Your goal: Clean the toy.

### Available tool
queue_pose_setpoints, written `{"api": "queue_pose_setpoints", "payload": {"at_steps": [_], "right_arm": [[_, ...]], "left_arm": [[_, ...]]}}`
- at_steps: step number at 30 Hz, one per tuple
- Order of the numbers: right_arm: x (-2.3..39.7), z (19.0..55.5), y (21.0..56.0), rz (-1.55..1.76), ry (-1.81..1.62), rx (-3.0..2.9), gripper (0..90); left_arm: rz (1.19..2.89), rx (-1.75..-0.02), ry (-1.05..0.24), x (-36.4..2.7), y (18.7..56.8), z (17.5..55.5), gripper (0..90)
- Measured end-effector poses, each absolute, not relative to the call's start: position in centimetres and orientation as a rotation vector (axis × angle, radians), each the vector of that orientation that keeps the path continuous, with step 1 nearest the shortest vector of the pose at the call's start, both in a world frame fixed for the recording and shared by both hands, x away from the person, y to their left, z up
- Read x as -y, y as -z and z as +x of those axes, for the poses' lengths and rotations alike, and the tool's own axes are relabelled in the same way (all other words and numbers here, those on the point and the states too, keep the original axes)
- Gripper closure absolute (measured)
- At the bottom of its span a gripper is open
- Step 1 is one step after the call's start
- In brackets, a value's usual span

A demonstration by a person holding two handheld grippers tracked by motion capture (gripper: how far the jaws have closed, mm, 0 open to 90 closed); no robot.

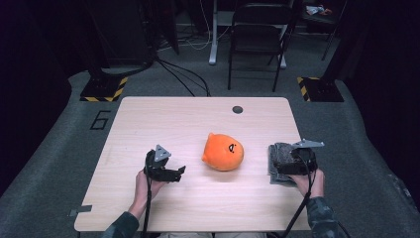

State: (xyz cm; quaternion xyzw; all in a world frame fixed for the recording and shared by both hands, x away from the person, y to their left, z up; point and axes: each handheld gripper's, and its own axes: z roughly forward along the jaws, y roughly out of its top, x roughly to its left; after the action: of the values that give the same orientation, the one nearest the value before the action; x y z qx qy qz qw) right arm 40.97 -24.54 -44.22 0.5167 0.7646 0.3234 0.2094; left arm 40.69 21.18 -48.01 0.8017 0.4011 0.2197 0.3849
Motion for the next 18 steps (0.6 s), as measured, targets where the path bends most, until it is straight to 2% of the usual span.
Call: {"api": "queue_pose_setpoints", "payload": {"at_steps": [18], "right_arm": [[26.1,41.9,46.3,1.512,-0.812,-2.115,8.2]], "left_arm": [[2.027,-0.879,-0.478,-16.3,48.0,43.0,16.6]]}}
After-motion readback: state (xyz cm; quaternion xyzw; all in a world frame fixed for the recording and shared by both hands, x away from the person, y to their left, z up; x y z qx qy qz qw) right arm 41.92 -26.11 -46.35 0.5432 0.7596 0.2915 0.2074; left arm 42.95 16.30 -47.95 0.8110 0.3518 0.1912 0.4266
